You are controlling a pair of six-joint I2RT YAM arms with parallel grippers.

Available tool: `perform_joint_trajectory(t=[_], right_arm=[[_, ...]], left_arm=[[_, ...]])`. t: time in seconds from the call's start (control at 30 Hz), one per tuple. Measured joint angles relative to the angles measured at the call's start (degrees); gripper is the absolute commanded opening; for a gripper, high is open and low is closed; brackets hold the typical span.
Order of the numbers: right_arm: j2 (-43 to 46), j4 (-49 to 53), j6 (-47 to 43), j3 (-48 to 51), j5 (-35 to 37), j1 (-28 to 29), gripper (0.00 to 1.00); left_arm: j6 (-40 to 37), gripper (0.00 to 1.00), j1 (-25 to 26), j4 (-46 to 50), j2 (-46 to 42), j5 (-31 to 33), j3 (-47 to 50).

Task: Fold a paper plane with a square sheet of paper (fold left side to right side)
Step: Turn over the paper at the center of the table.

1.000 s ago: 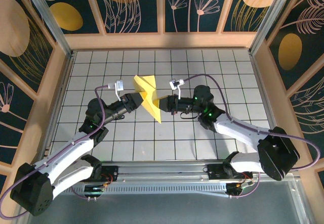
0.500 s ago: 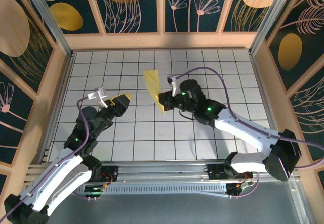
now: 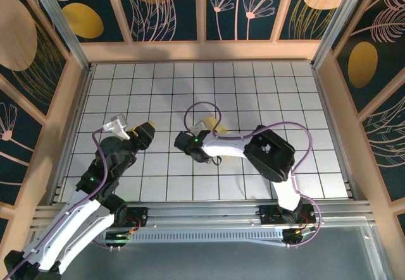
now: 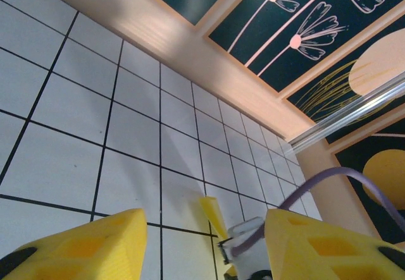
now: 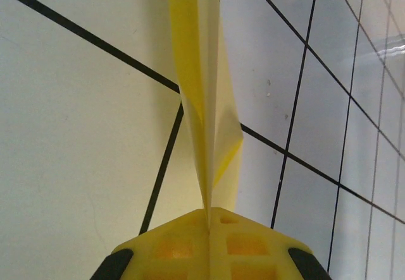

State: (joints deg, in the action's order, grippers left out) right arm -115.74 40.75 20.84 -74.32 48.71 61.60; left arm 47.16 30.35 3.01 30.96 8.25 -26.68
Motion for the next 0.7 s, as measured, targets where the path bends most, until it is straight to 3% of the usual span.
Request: perform_joint_trajectory(t=[0.1, 0.37, 0.5, 0.7], right_arm=[[-2.86, 0.81, 0.09, -2.14, 0.76, 0.44, 0.02], [-3.28, -0.81, -1.27, -2.38, -4.76, 0.81, 0.46], [1.9, -4.07, -1.29, 0.0, -11.28, 0.0, 0.6], [16.76, -11.91, 0.09, 7.8, -21.62, -3.23, 0.67]], left_arm=[[0.0, 0.52, 0.0, 0.11, 0.57, -0.02, 0.0], [0.04, 0.54, 0.0, 0.04, 2.12, -0.39, 0.0], [1.14, 0.54, 0.0, -2.01, 4.11, -1.88, 0.61], [4.48, 0.55, 0.0, -9.92, 13.94, -7.72, 2.58]])
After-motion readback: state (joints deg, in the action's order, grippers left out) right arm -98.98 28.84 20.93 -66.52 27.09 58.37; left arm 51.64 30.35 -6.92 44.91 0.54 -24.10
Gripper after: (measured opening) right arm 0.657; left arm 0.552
